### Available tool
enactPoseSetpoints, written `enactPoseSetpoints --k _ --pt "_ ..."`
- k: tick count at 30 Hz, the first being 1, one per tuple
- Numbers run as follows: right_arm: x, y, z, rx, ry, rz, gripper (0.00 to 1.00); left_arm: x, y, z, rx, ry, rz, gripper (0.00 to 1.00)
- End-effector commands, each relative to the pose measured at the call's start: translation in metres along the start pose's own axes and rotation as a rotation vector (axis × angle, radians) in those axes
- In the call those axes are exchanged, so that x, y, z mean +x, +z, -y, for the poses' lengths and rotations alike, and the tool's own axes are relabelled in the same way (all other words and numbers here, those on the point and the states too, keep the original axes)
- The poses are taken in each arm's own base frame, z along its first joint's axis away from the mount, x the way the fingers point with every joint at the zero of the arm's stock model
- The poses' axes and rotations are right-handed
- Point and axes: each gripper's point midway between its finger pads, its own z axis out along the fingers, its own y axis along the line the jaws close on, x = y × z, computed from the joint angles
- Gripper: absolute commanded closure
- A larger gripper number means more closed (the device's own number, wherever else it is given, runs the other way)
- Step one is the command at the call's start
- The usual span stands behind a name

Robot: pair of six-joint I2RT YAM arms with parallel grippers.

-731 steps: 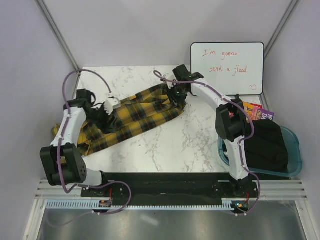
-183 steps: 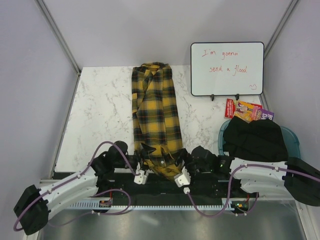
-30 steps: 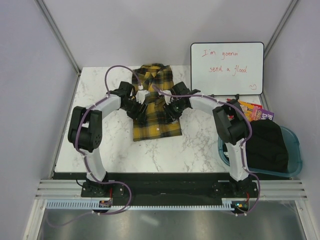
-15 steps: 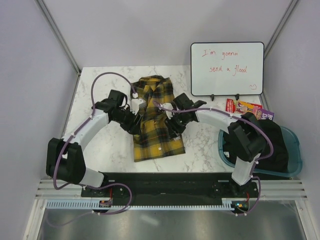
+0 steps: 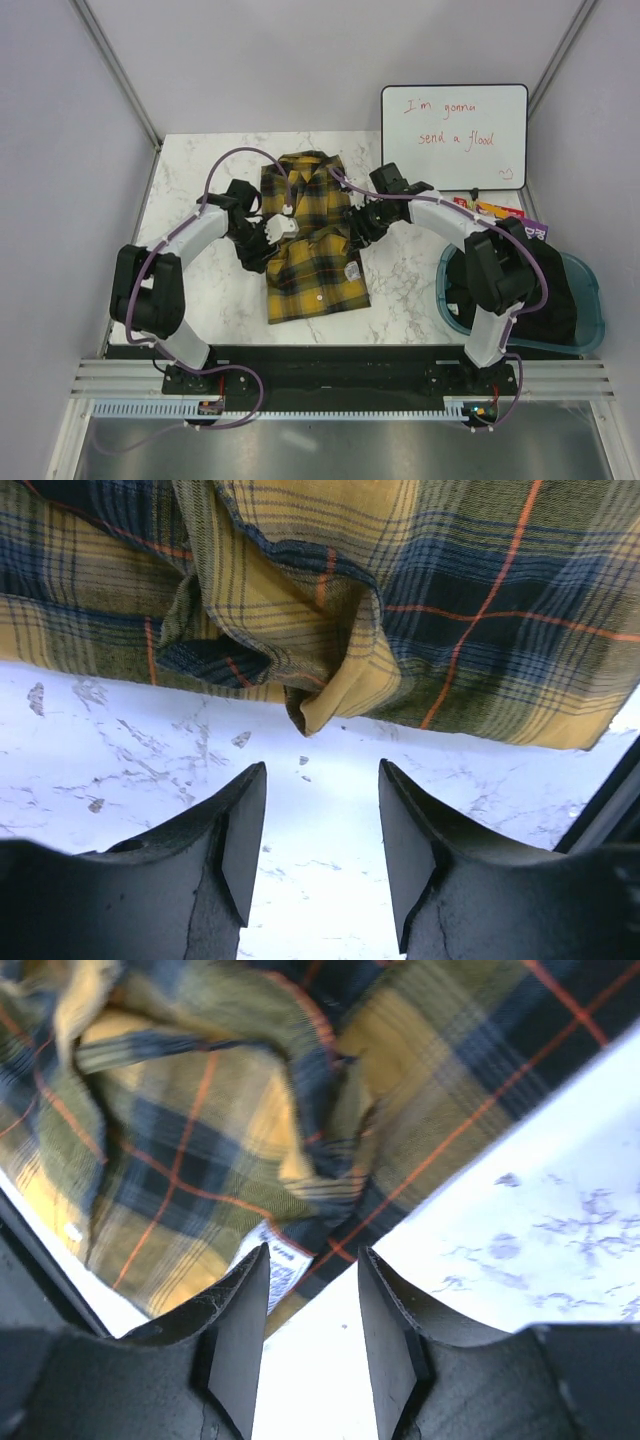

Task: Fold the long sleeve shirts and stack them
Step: Fold the shirt

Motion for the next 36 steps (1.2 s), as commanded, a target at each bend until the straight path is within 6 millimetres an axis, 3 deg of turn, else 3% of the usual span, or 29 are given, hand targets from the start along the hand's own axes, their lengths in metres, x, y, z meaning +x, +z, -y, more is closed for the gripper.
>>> enactPoseSetpoints --k 1,6,12,23,32,36 --pt "-0.021 0.005 0.009 0.006 0.027 0.037 0.51 -0.018 -0.002 -0.027 -0.065 0.125 0.034 0.47" --pt "-0.023 0.014 0.021 -0.010 0.066 0.033 0.49 -0.039 0.003 -0.031 -0.038 0.126 0.105 0.55" --pt "-0.029 0.021 0.030 0.006 0.075 0.037 0.44 -0.033 0.013 -0.030 -0.011 0.157 0.074 0.61" --pt "-0.035 0.030 0.038 0.008 0.077 0.049 0.40 -0.019 0.010 -0.011 0.057 0.189 0.028 0.45" --pt "-0.042 0.034 0.015 -0.133 0.066 0.080 0.38 -0.025 -0.001 -0.010 0.038 0.204 0.054 0.43" --pt "-0.047 0.039 0.016 -0.155 0.073 0.087 0.41 -0.031 -0.001 -0.007 0.053 0.201 0.088 0.42"
